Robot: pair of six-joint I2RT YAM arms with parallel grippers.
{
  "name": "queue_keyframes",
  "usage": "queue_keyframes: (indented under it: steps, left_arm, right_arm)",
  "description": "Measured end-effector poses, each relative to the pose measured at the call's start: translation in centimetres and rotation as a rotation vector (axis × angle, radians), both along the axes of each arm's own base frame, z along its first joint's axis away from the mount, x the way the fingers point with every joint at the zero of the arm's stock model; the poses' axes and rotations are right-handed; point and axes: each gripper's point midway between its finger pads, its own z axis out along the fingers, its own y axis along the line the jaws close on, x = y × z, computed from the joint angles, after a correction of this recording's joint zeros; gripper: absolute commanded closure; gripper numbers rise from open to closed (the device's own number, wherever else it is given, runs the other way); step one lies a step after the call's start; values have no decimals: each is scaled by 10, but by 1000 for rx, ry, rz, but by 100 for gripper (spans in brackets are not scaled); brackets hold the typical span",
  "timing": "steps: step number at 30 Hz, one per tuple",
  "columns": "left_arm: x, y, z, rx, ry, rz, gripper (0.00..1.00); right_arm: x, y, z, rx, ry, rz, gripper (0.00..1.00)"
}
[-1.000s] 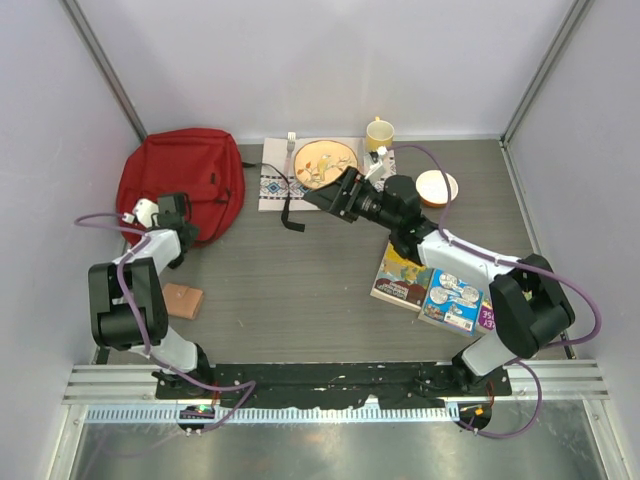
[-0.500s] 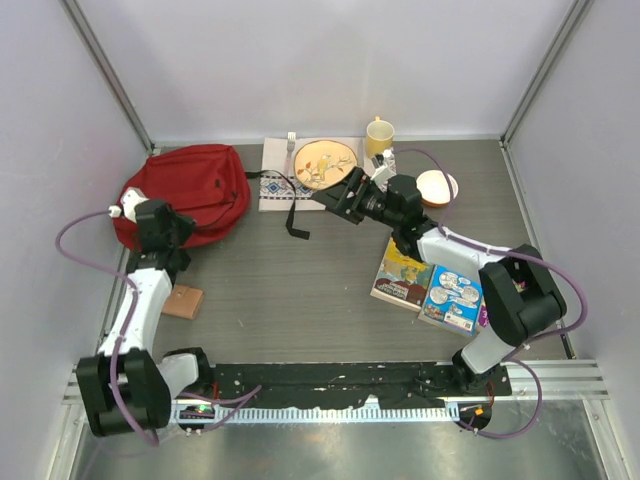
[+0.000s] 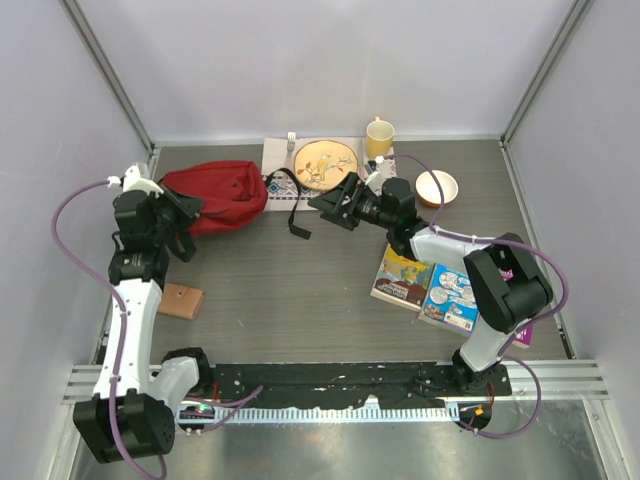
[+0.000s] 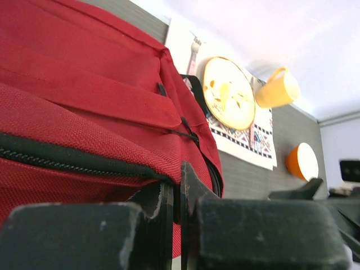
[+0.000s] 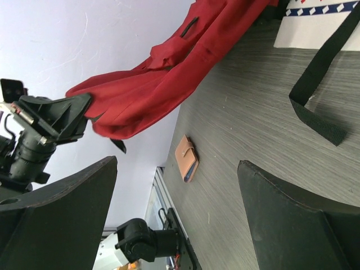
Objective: Pack the student bag
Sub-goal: Pick up the student bag at the center of the board, then place the student bag at the center of the board.
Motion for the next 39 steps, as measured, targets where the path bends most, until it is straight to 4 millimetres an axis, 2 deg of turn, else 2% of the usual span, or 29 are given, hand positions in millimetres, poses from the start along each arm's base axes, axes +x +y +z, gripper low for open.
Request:
queue_keyframes:
  steps: [7,11,20,28,32,39]
  left_arm:
    - [-32,-13,17,22,-33,-65,100]
    - [-39,-17,20,28,-29,-90,100]
    - [-50,-28,27,47,-45,-163,100]
    - [-81,-46,39,21,-141,-240,100]
    - [-91,-54,37,-7,-155,-272,100]
    - [-108,-65,26,-52,-163,-311,100]
  right_arm:
    - [1,3,-18,-8,50,18,7]
    - [2,5,-26,2,75,27,7]
    - [4,8,-26,37,103,28,7]
    - [9,9,-33,11,132,3,6]
    - [9,25,-42,16,157,23,6]
    - [-5,61,-80,62,292,81,6]
